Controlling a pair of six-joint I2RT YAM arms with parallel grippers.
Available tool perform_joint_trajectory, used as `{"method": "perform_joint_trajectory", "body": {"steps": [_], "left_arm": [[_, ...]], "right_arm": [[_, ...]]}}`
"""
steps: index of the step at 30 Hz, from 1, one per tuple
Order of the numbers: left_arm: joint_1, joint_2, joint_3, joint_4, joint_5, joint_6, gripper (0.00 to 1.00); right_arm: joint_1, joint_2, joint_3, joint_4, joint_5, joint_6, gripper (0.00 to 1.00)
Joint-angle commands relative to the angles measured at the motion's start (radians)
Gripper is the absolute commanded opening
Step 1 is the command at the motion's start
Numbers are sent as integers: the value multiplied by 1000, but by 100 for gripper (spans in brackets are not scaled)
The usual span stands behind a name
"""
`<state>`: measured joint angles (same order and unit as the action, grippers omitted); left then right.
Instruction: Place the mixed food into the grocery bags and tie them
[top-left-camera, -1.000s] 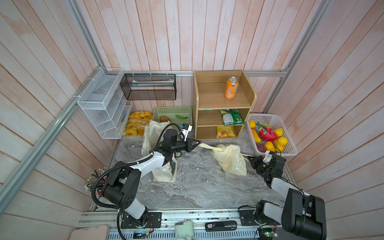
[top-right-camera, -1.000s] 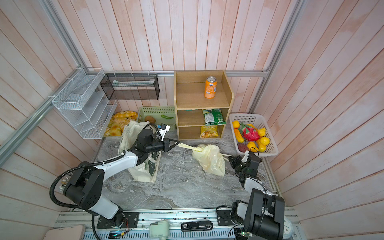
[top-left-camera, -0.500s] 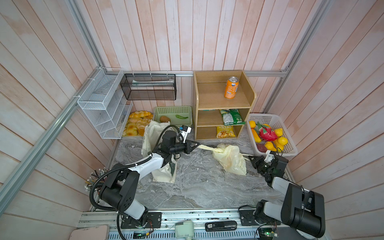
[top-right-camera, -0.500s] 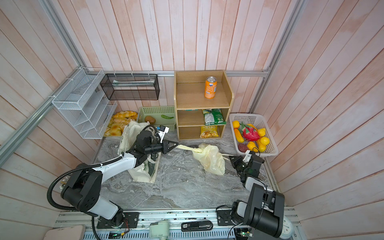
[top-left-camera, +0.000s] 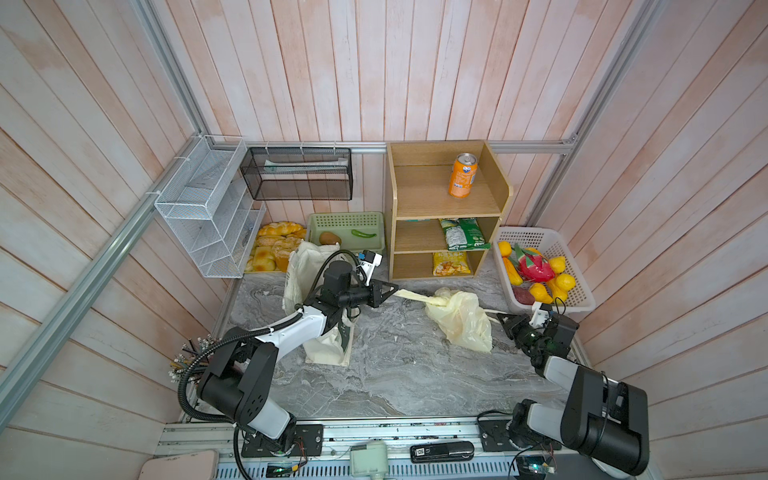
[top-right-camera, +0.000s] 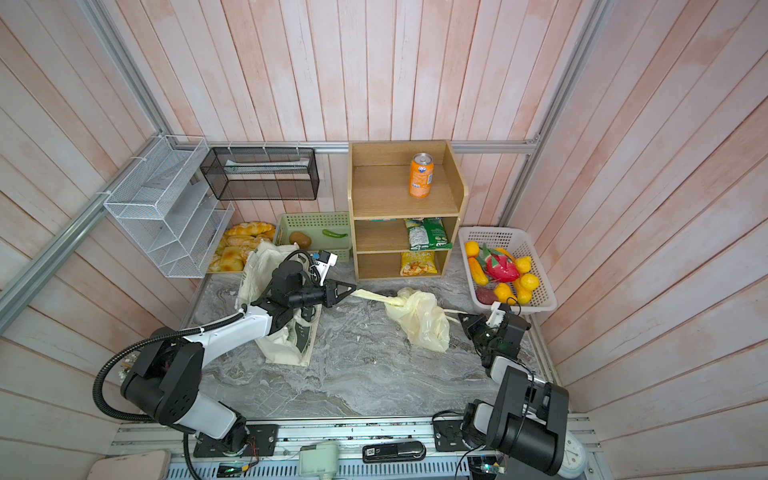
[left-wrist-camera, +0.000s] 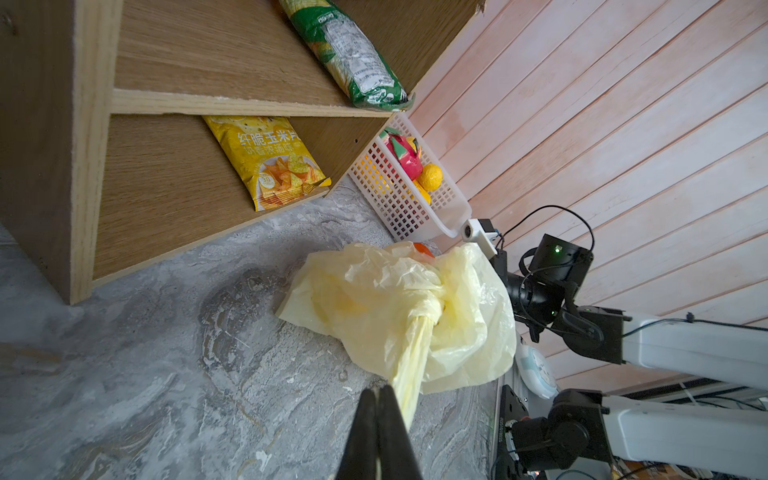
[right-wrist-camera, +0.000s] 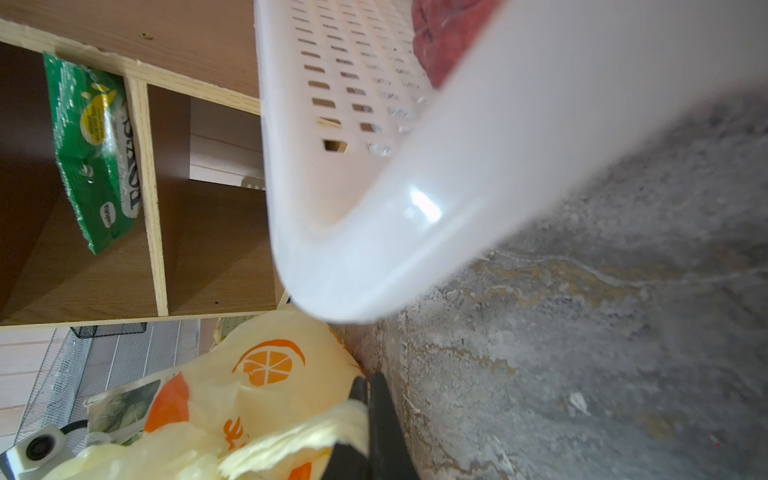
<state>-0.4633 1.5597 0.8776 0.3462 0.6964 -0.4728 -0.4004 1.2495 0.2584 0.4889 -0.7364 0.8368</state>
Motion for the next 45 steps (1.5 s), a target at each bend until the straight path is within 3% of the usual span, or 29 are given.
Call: {"method": "perform_joint_trajectory", "body": {"steps": [1,8,14,21,33,38,45], "left_arm": [[51,-27,-3,-9,-57,28,0],[51,-19,22,-4,-38,33,0],[47,-14,60,-9,-7,29,0],[24,-6,111,-10,12,28,0],[-81,92,264,-37,20,36,0],[-119,134,287,-44,12,40,0],[-132,131,267,-68,-26,63,0]], "right_arm": [[-43,11,7,-32,113,-10,0],[39,-100,90,-181,147,-121,0],[211,-207,203,-360,303,-236,0],[398,-223,315,-478,420,-346,0],[662,-174,462,-467,463,-412,0],[681,-148,463,-386,401,-366,0],[711,-135,442,-385,468,-366,0]]}}
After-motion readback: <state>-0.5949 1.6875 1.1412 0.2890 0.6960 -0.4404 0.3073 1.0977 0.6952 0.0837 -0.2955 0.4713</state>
